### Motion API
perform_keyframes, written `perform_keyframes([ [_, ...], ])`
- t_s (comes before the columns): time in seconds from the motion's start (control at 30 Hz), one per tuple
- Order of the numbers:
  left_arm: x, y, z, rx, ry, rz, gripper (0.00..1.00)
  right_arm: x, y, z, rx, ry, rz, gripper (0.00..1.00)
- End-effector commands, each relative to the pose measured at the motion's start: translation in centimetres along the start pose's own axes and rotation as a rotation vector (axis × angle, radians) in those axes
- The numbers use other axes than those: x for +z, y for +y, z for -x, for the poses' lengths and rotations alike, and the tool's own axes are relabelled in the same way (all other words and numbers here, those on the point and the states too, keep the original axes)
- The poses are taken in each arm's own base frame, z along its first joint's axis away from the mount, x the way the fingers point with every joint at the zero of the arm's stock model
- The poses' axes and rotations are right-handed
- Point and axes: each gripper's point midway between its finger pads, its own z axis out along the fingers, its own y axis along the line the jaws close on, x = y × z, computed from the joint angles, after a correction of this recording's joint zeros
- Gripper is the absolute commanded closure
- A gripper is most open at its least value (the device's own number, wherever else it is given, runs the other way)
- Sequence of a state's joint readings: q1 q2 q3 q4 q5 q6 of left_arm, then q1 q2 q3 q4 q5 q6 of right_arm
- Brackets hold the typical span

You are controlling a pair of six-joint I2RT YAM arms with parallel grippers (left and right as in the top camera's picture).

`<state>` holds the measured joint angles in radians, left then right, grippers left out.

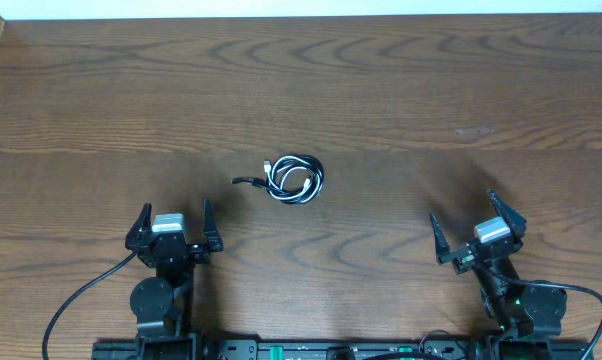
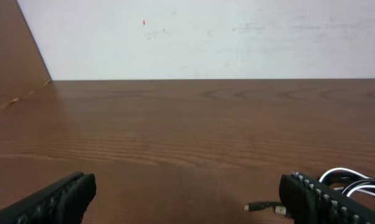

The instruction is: Untangle cables

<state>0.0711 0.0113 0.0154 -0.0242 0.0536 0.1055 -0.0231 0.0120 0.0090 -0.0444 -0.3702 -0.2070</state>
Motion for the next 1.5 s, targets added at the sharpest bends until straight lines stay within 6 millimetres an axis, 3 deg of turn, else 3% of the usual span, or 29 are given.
perform_keyframes([
  [0.0,0.1,0.0,-1.6,-0.002,0.055,0.001,0.01,0.0,0.0,-0.1,0.016,0.0,0.001,0.01],
  [0.3,0.1,-0.1,-0.8,-0.011,0.022,-0.006,0.01,0.0,0.7,0.3,-0.006,-0.018,0.042,0.01],
  [0.5,-0.1,-2.0,0.8,-0.008,-0.033,-0.117,0.01,-0.1,0.9,0.4,0.137,-0.017,0.052,0.01],
  [0.6,-0.1,-2.0,1.5,-0.012,-0.03,-0.12,0.01,-0.1,0.9,0.9,0.173,-0.035,0.058,0.01],
  [0.83,0.0,-2.7,4.7,-0.015,0.02,-0.172,0.01,-0.5,1.3,3.6,0.149,-0.085,0.101,0.01],
  [1.07,1.8,-4.0,8.4,-0.035,0.161,-0.256,0.01,-0.6,1.1,6.9,0.073,-0.101,0.125,0.01],
  [1.27,3.5,-4.4,10.7,-0.05,0.252,-0.289,0.01,0.4,1.2,9.4,0.05,-0.072,0.194,0.01],
  [1.47,4.5,-6.0,13.4,-0.073,0.292,-0.398,0.01,2.2,1.6,12.1,0.087,-0.034,0.352,0.01],
])
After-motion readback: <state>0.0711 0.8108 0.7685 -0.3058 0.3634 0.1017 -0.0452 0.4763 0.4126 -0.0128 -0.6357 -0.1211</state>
